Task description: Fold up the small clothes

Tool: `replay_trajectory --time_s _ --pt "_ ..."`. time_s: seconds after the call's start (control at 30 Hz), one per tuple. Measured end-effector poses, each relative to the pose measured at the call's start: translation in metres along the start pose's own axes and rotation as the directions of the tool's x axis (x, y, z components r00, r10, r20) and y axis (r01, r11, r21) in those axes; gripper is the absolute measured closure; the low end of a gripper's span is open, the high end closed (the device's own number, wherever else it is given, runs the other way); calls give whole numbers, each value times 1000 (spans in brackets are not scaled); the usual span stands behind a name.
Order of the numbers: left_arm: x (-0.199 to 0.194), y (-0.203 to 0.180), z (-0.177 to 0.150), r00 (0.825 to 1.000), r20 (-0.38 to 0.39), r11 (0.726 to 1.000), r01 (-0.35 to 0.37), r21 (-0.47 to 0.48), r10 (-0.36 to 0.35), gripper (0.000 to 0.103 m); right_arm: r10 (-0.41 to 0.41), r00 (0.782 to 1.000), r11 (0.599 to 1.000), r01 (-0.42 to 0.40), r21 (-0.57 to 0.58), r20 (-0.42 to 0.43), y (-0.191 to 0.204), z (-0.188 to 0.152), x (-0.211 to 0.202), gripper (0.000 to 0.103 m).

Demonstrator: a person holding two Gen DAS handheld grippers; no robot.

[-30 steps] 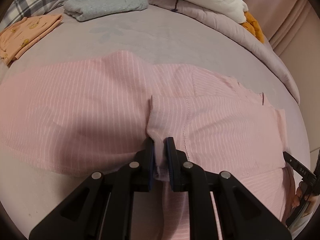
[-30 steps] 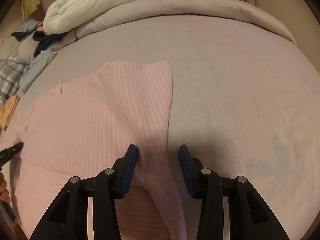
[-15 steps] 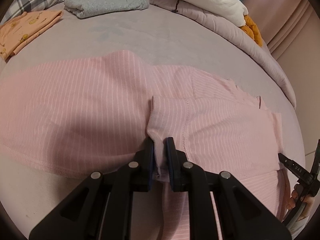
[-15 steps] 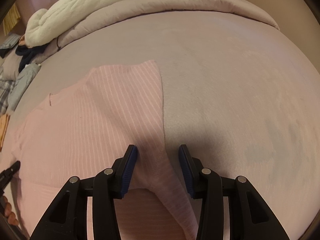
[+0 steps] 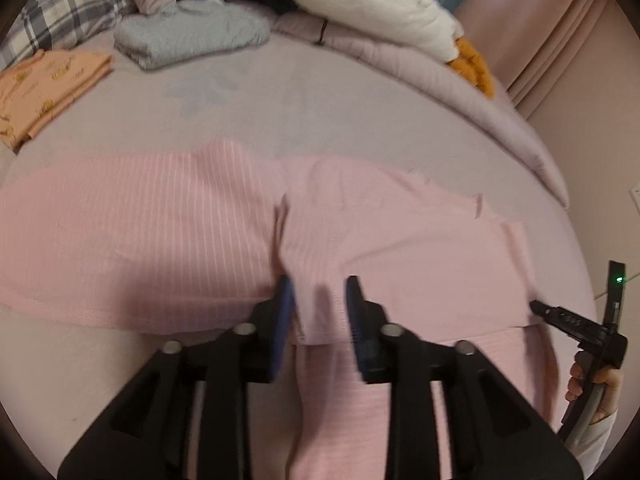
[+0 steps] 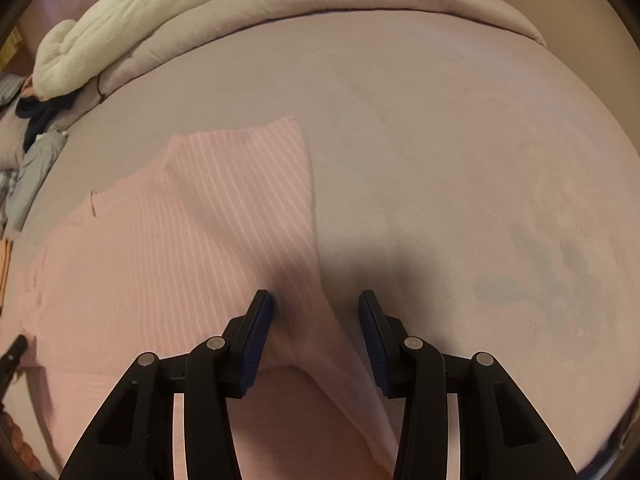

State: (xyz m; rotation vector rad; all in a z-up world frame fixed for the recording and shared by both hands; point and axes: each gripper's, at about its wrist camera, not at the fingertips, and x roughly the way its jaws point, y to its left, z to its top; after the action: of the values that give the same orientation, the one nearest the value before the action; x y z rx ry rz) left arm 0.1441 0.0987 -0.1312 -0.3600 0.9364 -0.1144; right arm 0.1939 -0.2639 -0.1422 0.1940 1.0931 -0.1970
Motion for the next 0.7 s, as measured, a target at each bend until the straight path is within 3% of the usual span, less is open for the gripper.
replay_trajectory --time_s 0.07,0.13,0.23,0.27,0.4,0.43,0.5,0.7 --pt "-16 1 4 999 45 1000 9 0 -9 63 -15 999 1000 15 12 30 -3 0 -12 60" --pt "-34 4 10 995 98 1000 15 -14 -14 48 -2 997 1000 0 28 73 -8 -1 -29 59" --pt "-58 13 16 986 168 999 26 -39 -19 29 28 989 998 -36 51 143 -10 -4 -56 42" --pt "-64 16 19 983 185 999 20 -47 -11 27 33 986 998 -42 48 163 -9 -4 -62 37" --pt "-85 38 24 964 248 991 -65 -120 94 9 45 969 999 -40 -25 243 9 -6 -91 33" --pt "-89 46 24 956 265 985 -86 -149 123 9 51 963 998 -42 -40 263 13 -7 -97 31" --pt "-96 64 26 940 288 969 -123 -214 183 9 74 949 996 -57 -66 307 19 -11 -107 17" --pt "-107 120 26 928 259 903 -148 -404 268 9 132 926 990 -103 -100 354 29 -14 -118 11"
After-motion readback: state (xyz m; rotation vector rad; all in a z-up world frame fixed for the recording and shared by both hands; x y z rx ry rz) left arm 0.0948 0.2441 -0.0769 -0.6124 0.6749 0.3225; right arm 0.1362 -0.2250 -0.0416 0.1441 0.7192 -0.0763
